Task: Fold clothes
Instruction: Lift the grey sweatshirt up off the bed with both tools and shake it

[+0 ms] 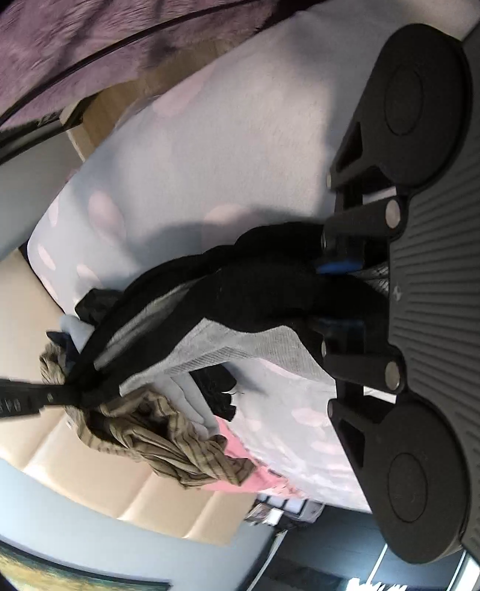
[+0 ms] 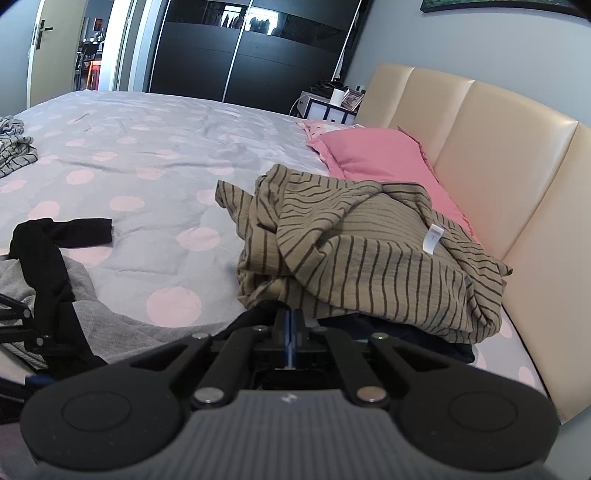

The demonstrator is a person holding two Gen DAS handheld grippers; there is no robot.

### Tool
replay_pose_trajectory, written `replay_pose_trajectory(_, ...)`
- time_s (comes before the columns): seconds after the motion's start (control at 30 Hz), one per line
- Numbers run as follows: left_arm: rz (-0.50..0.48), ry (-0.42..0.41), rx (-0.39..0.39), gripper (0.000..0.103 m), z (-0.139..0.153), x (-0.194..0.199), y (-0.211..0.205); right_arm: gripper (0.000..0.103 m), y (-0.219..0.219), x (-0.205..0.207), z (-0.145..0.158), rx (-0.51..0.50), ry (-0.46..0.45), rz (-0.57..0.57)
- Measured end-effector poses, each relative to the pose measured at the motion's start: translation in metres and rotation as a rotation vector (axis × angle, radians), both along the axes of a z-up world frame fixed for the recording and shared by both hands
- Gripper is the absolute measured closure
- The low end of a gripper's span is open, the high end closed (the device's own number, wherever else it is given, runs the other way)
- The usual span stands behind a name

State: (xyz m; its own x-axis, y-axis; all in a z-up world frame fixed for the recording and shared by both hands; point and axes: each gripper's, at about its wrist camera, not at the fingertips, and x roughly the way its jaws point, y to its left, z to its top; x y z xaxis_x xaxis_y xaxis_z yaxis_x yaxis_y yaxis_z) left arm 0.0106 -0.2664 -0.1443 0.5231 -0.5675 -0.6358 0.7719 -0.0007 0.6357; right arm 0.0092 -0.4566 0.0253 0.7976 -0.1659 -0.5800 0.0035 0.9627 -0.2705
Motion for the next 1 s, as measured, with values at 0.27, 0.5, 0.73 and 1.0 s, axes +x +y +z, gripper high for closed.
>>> replay_pose_trajectory(0.27,0.166,0.085,-0.178,0.100,0.060,0.019,0.025,0.102,0.002,-0.007,0.007,-0.006,-0.032,-0.010)
replay_pose_trajectory(0.5,0.402,0.102,-0.334,0.100,0.149,0.048,0.084,0.102,0.024,-0.022,0.022,0.017,-0.110,0.087)
replay_pose_trajectory(0.73,0.549,0.094,-0.432,0.101,0.239,0.044,0.154,0.102,0.076,-0.034,0.057,0.055,-0.246,0.258)
replay_pose_trajectory(1.0,0.657,0.077,-0.501,0.102,0.298,0.009,0.233,0.102,0.129,-0.040,0.127,0.072,-0.450,0.387)
